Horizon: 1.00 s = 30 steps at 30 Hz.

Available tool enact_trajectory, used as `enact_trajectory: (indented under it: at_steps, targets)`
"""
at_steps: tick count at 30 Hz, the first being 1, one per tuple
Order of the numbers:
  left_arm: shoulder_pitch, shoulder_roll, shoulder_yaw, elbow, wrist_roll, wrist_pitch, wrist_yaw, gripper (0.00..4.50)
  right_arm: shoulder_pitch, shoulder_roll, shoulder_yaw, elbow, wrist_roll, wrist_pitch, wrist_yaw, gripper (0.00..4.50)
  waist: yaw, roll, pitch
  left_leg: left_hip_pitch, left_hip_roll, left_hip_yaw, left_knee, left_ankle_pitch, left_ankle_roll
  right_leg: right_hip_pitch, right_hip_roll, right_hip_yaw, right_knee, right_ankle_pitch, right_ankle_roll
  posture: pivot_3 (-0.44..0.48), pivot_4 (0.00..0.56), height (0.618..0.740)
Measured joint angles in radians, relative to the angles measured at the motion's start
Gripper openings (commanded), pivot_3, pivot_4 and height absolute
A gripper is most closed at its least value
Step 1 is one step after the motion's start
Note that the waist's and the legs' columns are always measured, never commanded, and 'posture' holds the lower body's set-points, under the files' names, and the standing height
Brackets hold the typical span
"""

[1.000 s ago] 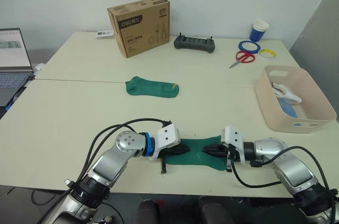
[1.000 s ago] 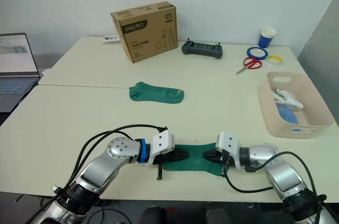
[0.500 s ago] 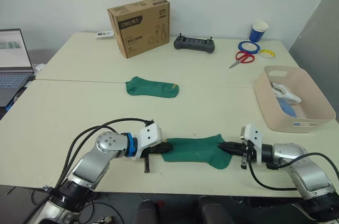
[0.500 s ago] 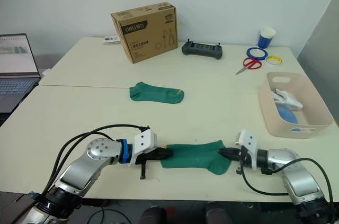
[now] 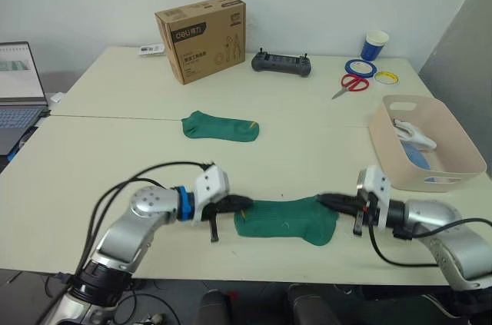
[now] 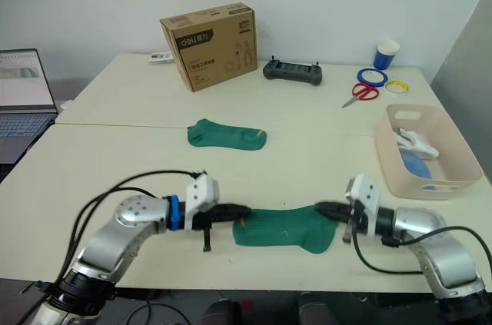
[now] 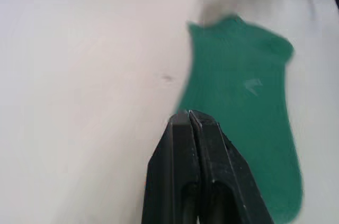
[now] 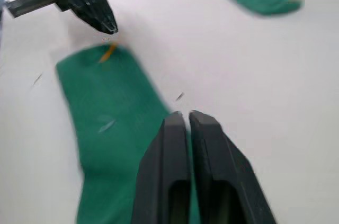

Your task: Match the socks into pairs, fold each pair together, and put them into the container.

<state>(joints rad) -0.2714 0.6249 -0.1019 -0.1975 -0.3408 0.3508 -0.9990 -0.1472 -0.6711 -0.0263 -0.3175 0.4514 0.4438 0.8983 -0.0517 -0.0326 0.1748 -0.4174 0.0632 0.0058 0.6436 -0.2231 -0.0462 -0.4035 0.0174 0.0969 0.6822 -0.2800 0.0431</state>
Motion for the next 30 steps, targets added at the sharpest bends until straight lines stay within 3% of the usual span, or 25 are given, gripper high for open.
enact_trajectory:
  at_steps: [7, 9, 10, 12, 19, 27, 30]
  targets:
    - [0.0, -0.11, 0.156, 0.094, -0.014, 0.0, 0.209, 3.06, -0.072, 0.097, 0.01, 0.11, -0.124, -0.081, -0.162, 3.73, 0.002, 0.0, 0.0, 0.0, 0.0, 0.0, 0.0, 0.0, 0.0, 0.0, 0.0, 0.0, 0.0, 0.0, 0.0, 0.0, 0.15, 0.74]
    - [0.022, -0.135, 0.187, 0.133, 0.021, -0.049, 0.282, 3.65, -0.065, 0.132, 0.023, 0.172, -0.174, -0.131, -0.202, 4.39, 0.001, 0.0, 0.0, 0.0, 0.0, 0.0, -0.001, 0.0, 0.0, -0.001, 0.0, 0.0, 0.0, 0.0, 0.0, 0.0, 0.15, 0.74]
    - [0.044, -0.152, 0.203, 0.148, 0.042, -0.075, 0.326, 4.03, -0.057, 0.156, 0.023, 0.203, -0.198, -0.155, -0.234, 4.5, 0.001, 0.0, 0.0, 0.0, 0.0, 0.001, -0.001, 0.0, 0.0, -0.001, 0.0, 0.0, 0.0, 0.001, -0.001, 0.0, 0.15, 0.74]
    - [0.084, -0.179, 0.222, 0.169, 0.073, -0.103, 0.393, 4.46, -0.035, 0.178, 0.022, 0.242, -0.232, -0.184, -0.28, 4.5, 0.002, 0.0, 0.0, -0.001, 0.0, 0.001, -0.001, 0.0, 0.0, -0.001, 0.0, 0.0, 0.0, 0.001, -0.003, 0.0, 0.15, 0.74]
    - [0.12, -0.272, 0.261, 0.202, 0.119, -0.171, 0.551, 4.46, -0.033, 0.21, 0.002, 0.317, -0.265, -0.24, -0.336, 4.5, 0.006, 0.0, 0.0, 0.0, 0.0, 0.003, 0.0, 0.0, 0.0, 0.0, -0.001, 0.001, 0.0, 0.001, 0.001, 0.0, 0.15, 0.74]
    - [0.057, -0.227, 0.237, 0.259, 0.14, -0.178, 0.522, 4.46, -0.038, 0.207, -0.017, 0.346, -0.263, -0.263, -0.315, 4.5, 0.006, 0.0, 0.0, 0.0, 0.0, 0.002, -0.001, 0.0, 0.0, 0.0, 0.0, 0.0, 0.0, 0.002, 0.0, 0.0, 0.15, 0.74]
    - [-0.062, -0.185, 0.188, 0.375, 0.175, -0.187, 0.47, 4.46, -0.044, 0.196, -0.014, 0.346, -0.263, -0.26, -0.285, 4.5, 0.007, 0.0, 0.0, 0.0, 0.0, 0.002, 0.0, 0.0, 0.0, 0.0, 0.0, 0.0, 0.0, 0.002, 0.001, 0.0, 0.15, 0.74]
